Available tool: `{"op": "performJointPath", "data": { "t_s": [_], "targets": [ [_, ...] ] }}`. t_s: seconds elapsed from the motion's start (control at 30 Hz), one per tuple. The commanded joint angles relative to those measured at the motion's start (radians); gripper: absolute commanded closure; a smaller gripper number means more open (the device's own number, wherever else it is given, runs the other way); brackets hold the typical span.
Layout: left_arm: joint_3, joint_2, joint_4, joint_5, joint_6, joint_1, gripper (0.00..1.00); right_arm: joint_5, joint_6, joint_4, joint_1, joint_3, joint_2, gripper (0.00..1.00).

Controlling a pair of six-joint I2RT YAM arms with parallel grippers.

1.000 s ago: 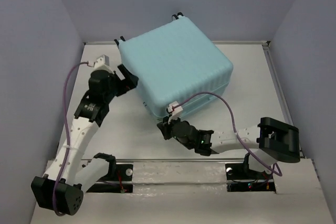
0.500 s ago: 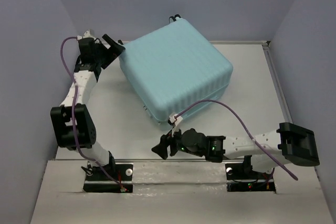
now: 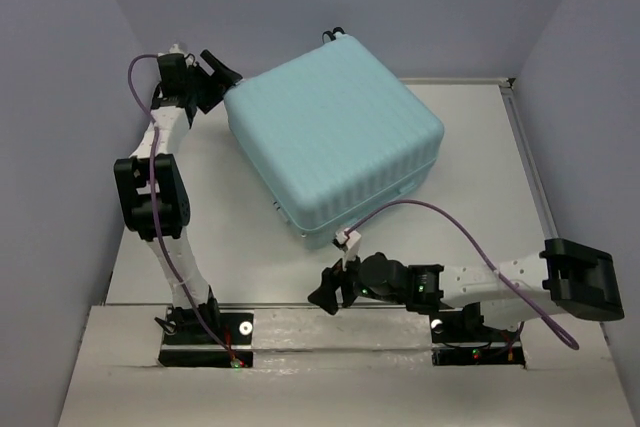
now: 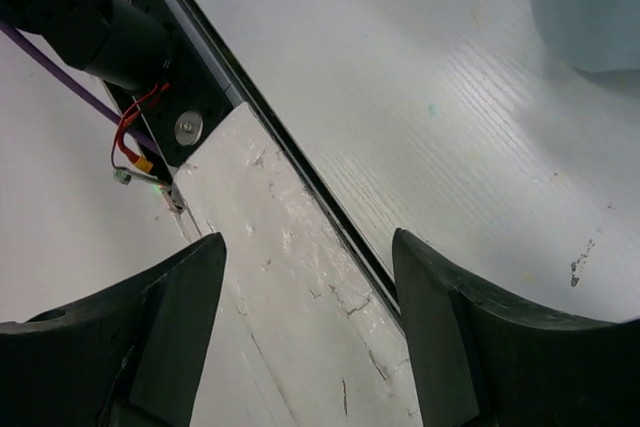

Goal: Pack the luggage

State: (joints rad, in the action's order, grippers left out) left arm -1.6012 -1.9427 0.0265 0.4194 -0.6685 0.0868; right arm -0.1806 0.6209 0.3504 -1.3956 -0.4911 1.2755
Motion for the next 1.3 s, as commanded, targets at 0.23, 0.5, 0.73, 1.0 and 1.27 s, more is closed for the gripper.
{"op": "performJointPath", "data": {
  "t_s": [0.23, 0.5, 0.73, 1.0, 1.27],
  "targets": [
    [-0.172, -0.111, 0.076, 0.102, -0.114, -0.001, 0.12, -0.236, 0.023, -0.106, -0.006, 0.060, -0.172, 0.40],
    [-0.236, -0.167, 0.108, 0.130, -0.172, -0.025, 0.18, -0.433, 0.181, -0.316, 0.032, 0.088, -0.264, 0.11],
    [-0.036, -0.055, 0.349, 0.170, -0.249, -0.010, 0.94, -0.344, 0.094, -0.309, 0.320, 0.082, -0.352, 0.57],
    [0.191, 0.139, 0.392, 0.105, -0.178, 0.033, 0.94, -0.153, -0.036, -0.156, 0.613, 0.081, -0.325, 0.81],
    [0.504, 0.356, 0.395, 0.058, -0.151, 0.041, 0.94, 0.260, -0.032, 0.129, 0.976, 0.022, -0.079, 0.83]
  ]
}}
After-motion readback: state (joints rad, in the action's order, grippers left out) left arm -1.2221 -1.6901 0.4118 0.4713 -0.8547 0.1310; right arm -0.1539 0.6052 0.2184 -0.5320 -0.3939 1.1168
